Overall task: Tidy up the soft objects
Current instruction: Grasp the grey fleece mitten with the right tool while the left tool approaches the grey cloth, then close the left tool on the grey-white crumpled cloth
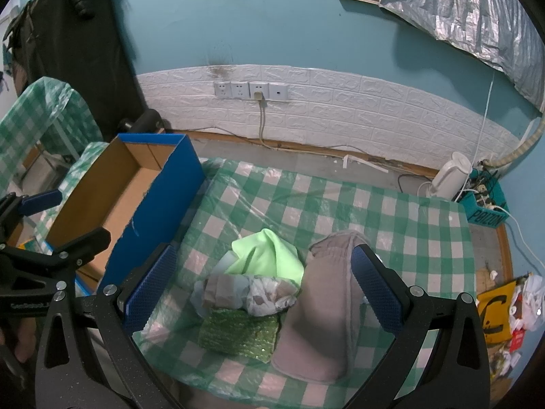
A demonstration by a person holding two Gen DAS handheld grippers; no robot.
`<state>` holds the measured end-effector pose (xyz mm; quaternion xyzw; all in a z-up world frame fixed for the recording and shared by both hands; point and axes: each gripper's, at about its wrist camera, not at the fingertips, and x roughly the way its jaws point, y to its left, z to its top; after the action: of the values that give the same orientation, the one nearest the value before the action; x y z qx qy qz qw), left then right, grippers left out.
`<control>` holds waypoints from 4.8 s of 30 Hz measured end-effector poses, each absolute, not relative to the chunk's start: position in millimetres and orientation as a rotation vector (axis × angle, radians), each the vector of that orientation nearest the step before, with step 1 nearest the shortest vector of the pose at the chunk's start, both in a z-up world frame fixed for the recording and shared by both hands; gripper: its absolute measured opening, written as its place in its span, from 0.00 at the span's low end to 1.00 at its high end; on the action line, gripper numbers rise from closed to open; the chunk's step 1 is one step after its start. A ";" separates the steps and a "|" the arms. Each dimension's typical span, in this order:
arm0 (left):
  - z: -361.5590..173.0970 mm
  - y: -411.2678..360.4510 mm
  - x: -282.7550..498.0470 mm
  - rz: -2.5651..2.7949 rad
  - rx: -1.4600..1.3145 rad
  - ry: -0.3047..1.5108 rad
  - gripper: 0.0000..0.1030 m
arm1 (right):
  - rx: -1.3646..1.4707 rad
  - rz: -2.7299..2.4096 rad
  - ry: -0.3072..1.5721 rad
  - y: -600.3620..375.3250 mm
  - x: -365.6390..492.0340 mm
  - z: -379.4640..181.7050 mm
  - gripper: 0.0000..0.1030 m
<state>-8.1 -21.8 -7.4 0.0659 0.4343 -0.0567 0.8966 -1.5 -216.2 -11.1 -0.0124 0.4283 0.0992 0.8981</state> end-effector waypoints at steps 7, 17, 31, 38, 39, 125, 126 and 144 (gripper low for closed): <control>-17.1 -28.8 -8.8 -0.131 0.141 0.916 0.98 | -0.015 0.192 0.895 -228.2 -0.7 -12.6 0.98; -30.7 -48.5 2.1 -0.179 0.180 0.976 0.98 | 0.039 0.107 0.954 -269.5 1.8 -31.4 0.98; -57.6 -82.3 16.9 -0.232 0.246 1.039 0.98 | 0.128 0.041 1.058 -313.0 0.8 -67.8 0.98; -79.3 -98.7 23.8 -0.259 0.271 1.084 0.98 | 0.150 0.043 1.128 -317.2 3.1 -89.9 0.98; -82.2 -100.9 24.8 -0.264 0.277 1.090 0.98 | 0.147 0.044 1.135 -316.7 3.4 -92.4 0.98; -114.9 -144.9 28.6 -0.494 0.269 1.156 0.55 | 0.109 0.128 1.223 -312.9 13.8 -112.7 0.29; -112.5 -142.8 28.5 -0.488 0.261 1.151 0.55 | 0.109 0.129 1.218 -312.0 13.9 -111.0 0.29; -100.1 -101.8 42.0 -0.441 0.069 1.169 0.55 | 0.107 0.199 1.156 -292.3 19.5 -92.4 0.29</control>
<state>42.0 -101.8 -100.1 0.0325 0.5470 -0.2066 0.8106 19.5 -292.3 -92.4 0.0503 0.5450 0.0936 0.8316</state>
